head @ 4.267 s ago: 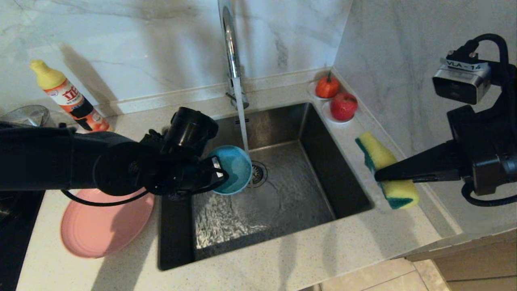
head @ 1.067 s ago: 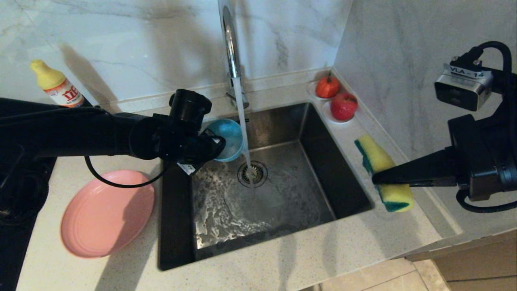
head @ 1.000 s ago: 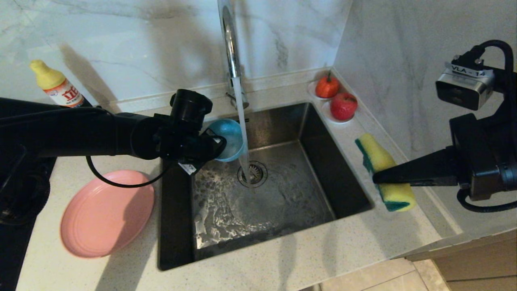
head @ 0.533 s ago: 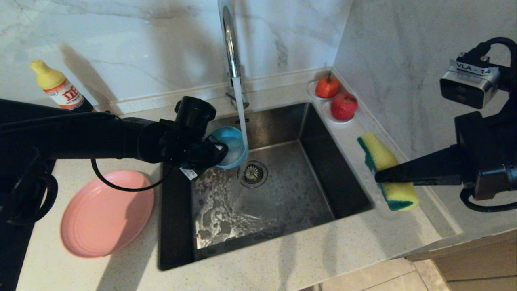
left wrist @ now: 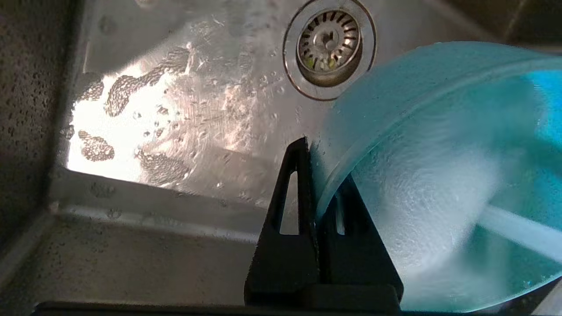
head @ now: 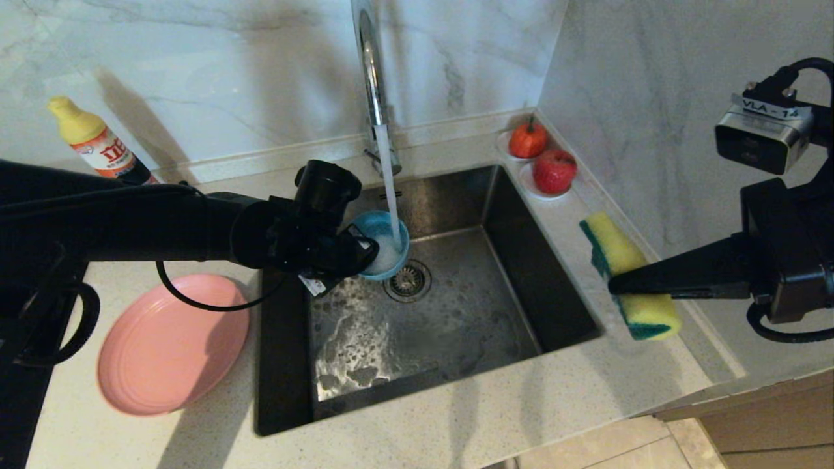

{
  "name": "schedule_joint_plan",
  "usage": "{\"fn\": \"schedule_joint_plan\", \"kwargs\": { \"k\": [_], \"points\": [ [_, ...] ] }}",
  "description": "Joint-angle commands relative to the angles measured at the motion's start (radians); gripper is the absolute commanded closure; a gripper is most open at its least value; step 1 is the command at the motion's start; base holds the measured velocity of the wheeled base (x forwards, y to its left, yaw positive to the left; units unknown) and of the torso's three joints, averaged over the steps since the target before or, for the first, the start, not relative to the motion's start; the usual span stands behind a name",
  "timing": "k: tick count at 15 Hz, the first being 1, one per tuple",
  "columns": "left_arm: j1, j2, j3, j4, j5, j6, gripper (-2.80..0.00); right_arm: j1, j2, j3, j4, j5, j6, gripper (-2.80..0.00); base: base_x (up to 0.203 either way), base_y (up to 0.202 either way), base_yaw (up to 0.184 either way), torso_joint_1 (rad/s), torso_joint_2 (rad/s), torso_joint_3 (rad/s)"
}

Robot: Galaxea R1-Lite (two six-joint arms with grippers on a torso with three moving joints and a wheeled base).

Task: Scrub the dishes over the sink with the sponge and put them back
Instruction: Rinse the bowl

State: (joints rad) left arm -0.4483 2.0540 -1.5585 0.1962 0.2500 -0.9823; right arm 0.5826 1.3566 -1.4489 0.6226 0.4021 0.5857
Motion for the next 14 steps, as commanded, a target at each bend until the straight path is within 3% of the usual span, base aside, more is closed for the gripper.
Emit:
{"fn": "schedule_joint_plan", "kwargs": {
  "k": [1,4,7,10,14],
  "points": [
    [-0.006,-0.006,0.013,0.0,0.003,-0.003,0.0,-0.001,-0.001,0.001,0.003,0.001,0.003,0.0,0.0,0.0,0.0,0.0,0.0,0.0],
    [-0.005,-0.042,0.056,0.001,0.006,0.007,0.0,-0.001,-0.003,0.004,0.005,0.003,0.005,0.0,0.0,0.0,0.0,0.0,0.0,0.0],
    [-0.004,-0.116,0.161,-0.009,0.021,0.076,0.0,-0.001,-0.004,0.018,0.003,0.003,0.006,0.0,0.0,0.0,0.0,0.0,0.0,0.0],
    [-0.004,-0.185,0.244,-0.025,0.148,0.15,0.0,-0.001,-0.008,0.032,0.003,-0.002,0.008,0.0,0.0,0.0,0.0,0.0,0.0,0.0],
    [-0.001,-0.293,0.398,-0.252,0.224,0.285,0.0,0.0,-0.025,0.033,0.013,0.0,0.009,0.0,0.0,0.0,0.0,0.0,0.0,0.0]
  ]
}}
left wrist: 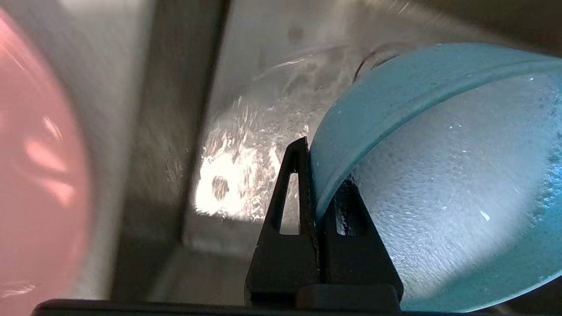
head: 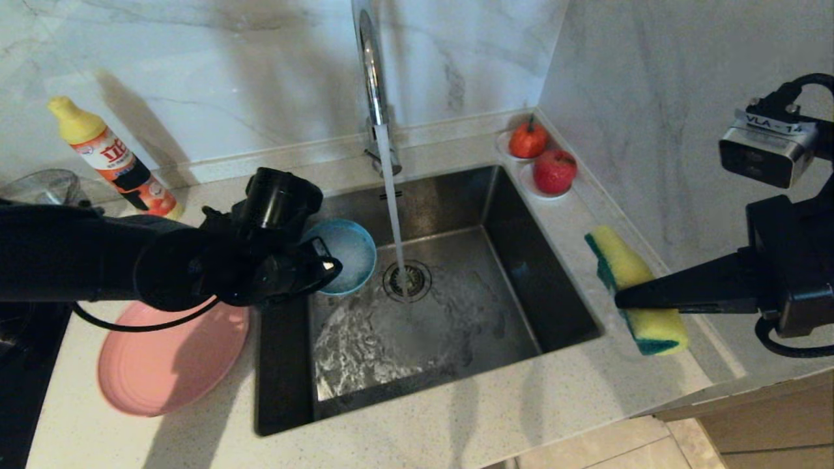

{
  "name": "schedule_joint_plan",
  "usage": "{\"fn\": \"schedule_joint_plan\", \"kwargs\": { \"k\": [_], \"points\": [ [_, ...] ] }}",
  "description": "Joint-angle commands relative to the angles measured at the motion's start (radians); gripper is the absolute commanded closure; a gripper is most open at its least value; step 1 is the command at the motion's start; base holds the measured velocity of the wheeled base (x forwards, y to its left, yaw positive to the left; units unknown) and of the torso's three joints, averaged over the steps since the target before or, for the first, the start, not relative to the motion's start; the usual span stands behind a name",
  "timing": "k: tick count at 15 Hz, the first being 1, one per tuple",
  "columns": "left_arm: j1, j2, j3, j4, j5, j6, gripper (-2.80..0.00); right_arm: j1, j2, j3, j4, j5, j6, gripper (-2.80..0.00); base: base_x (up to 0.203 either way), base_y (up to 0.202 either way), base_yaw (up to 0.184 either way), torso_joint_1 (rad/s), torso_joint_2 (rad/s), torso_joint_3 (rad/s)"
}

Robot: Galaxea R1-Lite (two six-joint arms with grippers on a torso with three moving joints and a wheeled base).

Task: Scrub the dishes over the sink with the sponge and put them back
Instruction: Rinse the bowl

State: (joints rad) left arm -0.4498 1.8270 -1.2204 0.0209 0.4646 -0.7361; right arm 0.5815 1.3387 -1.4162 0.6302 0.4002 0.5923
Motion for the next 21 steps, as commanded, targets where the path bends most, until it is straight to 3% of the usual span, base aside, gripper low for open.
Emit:
{"fn": "schedule_joint_plan", "kwargs": {
  "k": [1,5,8,15,19,21],
  "points": [
    [0.0,-0.092,0.103,-0.159,0.019,0.087,0.0,0.001,-0.007,0.0,0.005,0.002,0.004,0.0,0.0,0.0,0.0,0.0,0.0,0.0],
    [0.0,-0.146,0.26,-0.474,0.089,0.264,0.0,-0.002,-0.007,0.0,0.014,0.002,0.01,0.0,0.0,0.0,0.0,0.0,0.0,0.0],
    [0.0,-0.189,0.359,-0.672,0.094,0.364,0.0,-0.002,-0.019,0.003,0.017,0.0,0.04,0.0,0.0,0.0,0.0,0.0,0.0,0.0],
    [-0.015,-0.183,0.451,-1.051,0.086,0.633,0.0,0.0,-0.045,0.039,0.019,-0.001,0.04,0.0,0.0,0.0,0.0,0.0,0.0,0.0],
    [-0.044,-0.181,0.464,-1.142,0.072,0.684,0.0,0.0,-0.047,0.043,0.029,-0.001,0.04,0.0,0.0,0.0,0.0,0.0,0.0,0.0],
    [-0.05,-0.176,0.492,-1.226,0.019,0.714,0.0,0.003,-0.044,0.045,0.031,0.0,0.04,0.0,0.0,0.0,0.0,0.0,0.0,0.0]
  ]
}}
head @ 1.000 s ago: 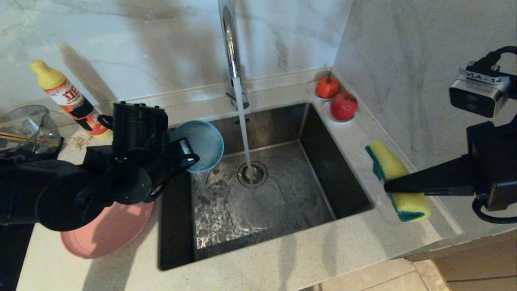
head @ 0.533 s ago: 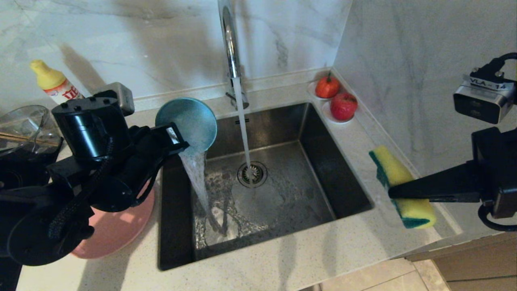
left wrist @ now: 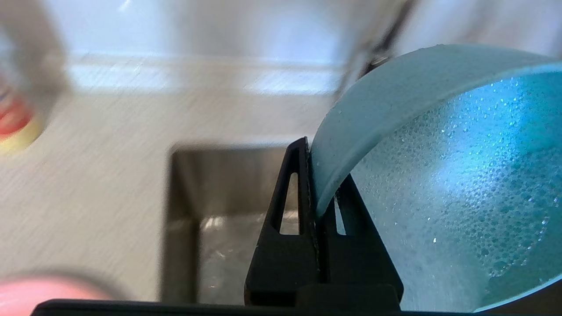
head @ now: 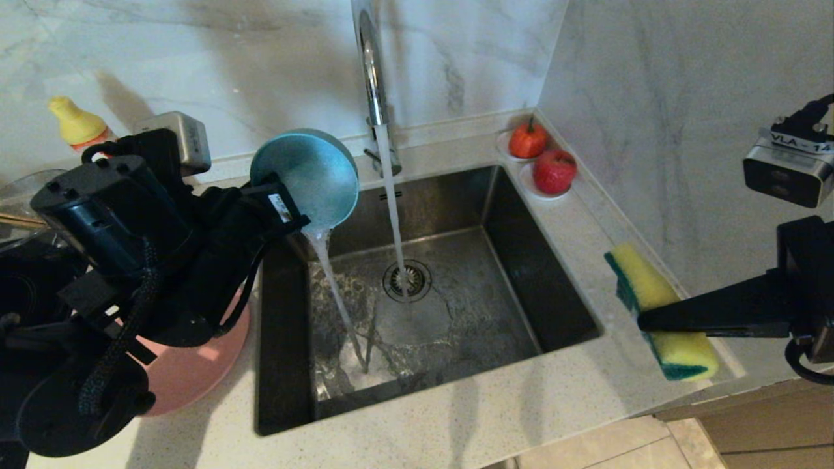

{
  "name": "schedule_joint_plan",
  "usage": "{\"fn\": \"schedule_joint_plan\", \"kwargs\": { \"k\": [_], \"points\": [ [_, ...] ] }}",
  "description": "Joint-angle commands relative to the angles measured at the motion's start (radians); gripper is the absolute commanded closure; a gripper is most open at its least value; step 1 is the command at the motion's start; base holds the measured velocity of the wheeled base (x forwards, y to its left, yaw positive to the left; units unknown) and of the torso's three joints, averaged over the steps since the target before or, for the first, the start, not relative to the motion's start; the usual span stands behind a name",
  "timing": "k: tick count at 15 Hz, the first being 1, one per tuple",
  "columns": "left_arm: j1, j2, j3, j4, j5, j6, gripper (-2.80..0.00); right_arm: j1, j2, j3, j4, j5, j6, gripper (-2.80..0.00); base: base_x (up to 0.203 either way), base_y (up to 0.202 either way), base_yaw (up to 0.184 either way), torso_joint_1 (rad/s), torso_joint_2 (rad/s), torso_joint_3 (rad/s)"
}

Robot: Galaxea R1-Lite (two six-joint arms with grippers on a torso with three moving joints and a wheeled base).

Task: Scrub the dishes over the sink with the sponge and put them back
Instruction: Rinse the bowl

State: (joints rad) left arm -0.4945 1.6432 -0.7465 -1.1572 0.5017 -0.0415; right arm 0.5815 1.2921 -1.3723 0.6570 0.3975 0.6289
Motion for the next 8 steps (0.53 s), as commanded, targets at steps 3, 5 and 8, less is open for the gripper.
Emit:
{"fn": "schedule_joint_plan", "kwargs": {
  "k": [3,5,8],
  "points": [
    [-0.015,0.01,0.053,-0.192,-0.042,0.144,0.0,0.006,0.004,0.004,0.003,0.003,0.002,0.0,0.0,0.0,0.0,0.0,0.0,0.0],
    [-0.028,0.02,0.09,-0.34,-0.076,0.257,0.0,0.006,0.007,0.002,0.003,0.001,0.002,0.0,0.0,0.0,0.0,0.0,0.0,0.0],
    [-0.03,0.021,0.137,-0.373,-0.139,0.334,0.0,0.008,0.012,0.004,0.003,0.003,0.002,0.0,0.0,0.0,0.0,0.0,0.0,0.0]
  ]
}}
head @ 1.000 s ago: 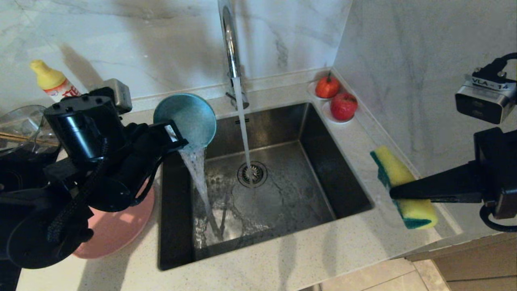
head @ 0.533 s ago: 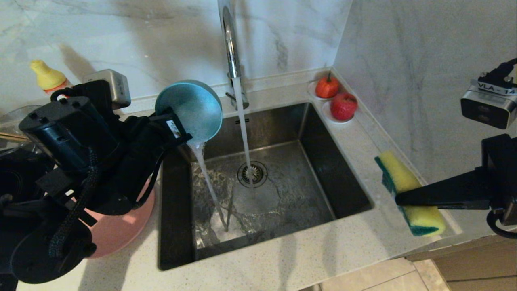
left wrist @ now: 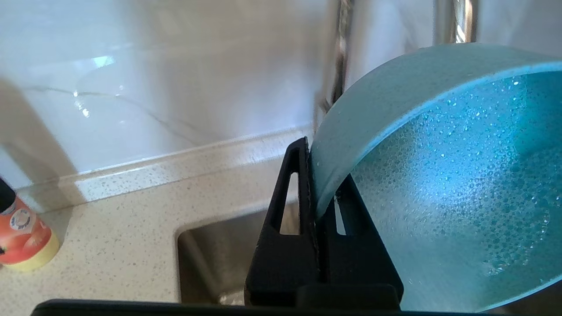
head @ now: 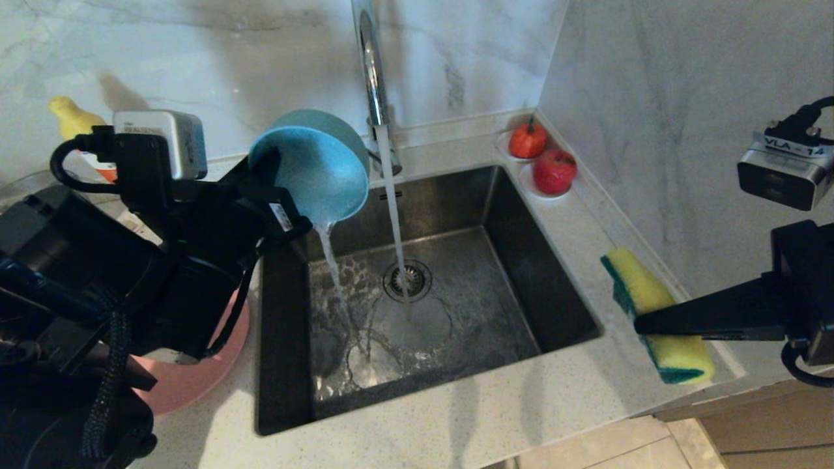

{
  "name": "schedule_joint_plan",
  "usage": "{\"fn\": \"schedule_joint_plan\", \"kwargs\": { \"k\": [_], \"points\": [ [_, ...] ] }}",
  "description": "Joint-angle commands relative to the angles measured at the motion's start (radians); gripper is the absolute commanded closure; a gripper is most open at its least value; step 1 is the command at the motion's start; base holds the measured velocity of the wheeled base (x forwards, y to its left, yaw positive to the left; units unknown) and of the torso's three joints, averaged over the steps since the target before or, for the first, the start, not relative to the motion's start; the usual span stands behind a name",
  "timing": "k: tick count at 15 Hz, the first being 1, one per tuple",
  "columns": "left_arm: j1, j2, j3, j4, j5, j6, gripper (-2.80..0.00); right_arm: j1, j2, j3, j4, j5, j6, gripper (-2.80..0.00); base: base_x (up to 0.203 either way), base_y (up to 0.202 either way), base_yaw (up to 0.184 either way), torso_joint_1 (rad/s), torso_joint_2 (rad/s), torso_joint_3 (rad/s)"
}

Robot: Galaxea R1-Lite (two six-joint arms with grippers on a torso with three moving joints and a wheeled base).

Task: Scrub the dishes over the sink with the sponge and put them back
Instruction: Rinse the bowl

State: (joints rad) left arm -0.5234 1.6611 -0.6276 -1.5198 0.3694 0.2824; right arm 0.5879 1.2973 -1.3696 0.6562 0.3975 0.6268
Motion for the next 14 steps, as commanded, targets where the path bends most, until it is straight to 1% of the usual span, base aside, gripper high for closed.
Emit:
{"fn": "schedule_joint_plan", "kwargs": {
  "k": [1,4,6,12,14],
  "points": [
    [-0.002,-0.007,0.016,-0.01,-0.007,0.011,0.0,0.001,0.005,0.001,0.003,0.003,0.004,0.0,0.0,0.0,0.0,0.0,0.0,0.0],
    [-0.002,-0.037,-0.01,-0.01,-0.012,0.026,0.0,0.001,0.001,0.0,0.003,0.001,0.004,0.0,0.0,0.0,0.0,0.0,0.0,0.0],
    [-0.003,-0.066,-0.022,-0.01,-0.031,0.041,0.0,0.001,-0.004,0.0,0.003,0.001,0.004,0.0,0.0,0.0,0.0,0.0,0.0,0.0],
    [-0.009,-0.124,-0.029,-0.01,-0.043,0.047,0.0,0.001,0.0,0.001,0.002,0.001,0.001,0.0,0.0,0.0,0.0,0.0,0.0,0.0],
    [-0.008,-0.112,-0.023,-0.01,-0.033,0.044,0.0,0.001,0.0,0.001,0.002,0.001,0.001,0.0,0.0,0.0,0.0,0.0,0.0,0.0]
  ]
}}
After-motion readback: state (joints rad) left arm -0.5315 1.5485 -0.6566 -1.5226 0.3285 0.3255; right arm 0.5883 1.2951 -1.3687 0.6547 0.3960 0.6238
